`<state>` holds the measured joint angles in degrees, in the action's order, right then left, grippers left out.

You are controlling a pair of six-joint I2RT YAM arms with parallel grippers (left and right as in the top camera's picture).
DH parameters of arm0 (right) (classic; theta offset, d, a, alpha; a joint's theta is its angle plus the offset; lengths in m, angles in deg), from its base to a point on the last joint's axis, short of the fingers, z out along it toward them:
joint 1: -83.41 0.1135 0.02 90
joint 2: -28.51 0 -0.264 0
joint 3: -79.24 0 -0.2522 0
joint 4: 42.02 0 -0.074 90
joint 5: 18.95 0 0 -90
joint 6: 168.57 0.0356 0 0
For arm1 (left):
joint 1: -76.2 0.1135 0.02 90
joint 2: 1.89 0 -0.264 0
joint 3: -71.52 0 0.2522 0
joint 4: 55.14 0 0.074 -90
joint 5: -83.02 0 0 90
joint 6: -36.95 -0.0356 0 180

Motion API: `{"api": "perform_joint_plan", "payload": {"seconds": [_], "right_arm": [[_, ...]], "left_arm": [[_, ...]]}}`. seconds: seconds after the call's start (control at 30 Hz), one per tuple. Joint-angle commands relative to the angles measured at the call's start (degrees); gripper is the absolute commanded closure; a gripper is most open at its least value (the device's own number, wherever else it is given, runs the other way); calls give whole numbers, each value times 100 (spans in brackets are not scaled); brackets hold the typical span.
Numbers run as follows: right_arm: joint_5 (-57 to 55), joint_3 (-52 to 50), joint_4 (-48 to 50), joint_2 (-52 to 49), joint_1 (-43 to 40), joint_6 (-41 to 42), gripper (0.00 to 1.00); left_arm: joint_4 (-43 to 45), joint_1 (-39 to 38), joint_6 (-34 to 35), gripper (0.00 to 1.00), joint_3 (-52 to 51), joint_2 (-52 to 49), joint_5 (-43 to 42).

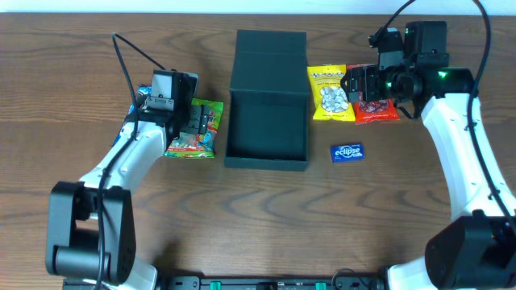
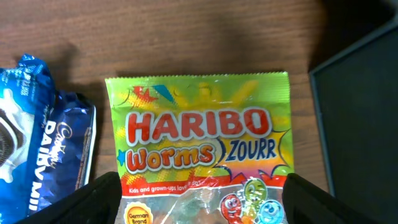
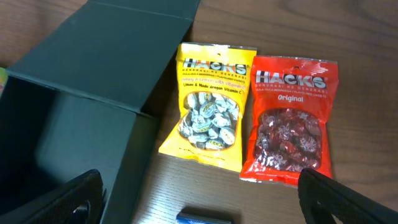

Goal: Pack container
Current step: 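Reach the left gripper to the green Haribo bag and grasp it, then lift the Haribo bag with the left gripper toward the box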

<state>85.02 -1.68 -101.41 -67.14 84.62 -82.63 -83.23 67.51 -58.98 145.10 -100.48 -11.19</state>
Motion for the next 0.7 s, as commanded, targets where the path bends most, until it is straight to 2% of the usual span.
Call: {"api": "perform_joint_plan", "payload": {"seconds": [0.0, 0.17, 0.3, 0.53, 0.67], "right_arm": [[42, 81, -9, 17, -44, -94, 1], [44, 81, -7, 15, -44, -96, 1], [42, 81, -2, 15, -46, -98, 1], [42, 81, -2, 15, -52, -140, 1], [44, 85, 11, 22, -133, -136, 1]], "left_arm": [[28, 2, 20, 21, 59, -433, 120], [133, 2, 20, 31, 59, -761, 122], [138, 2, 20, 48, 59, -876, 125], [142, 2, 42, 93, 59, -1091, 122], [151, 2, 48, 94, 114, -1073, 125]]}}
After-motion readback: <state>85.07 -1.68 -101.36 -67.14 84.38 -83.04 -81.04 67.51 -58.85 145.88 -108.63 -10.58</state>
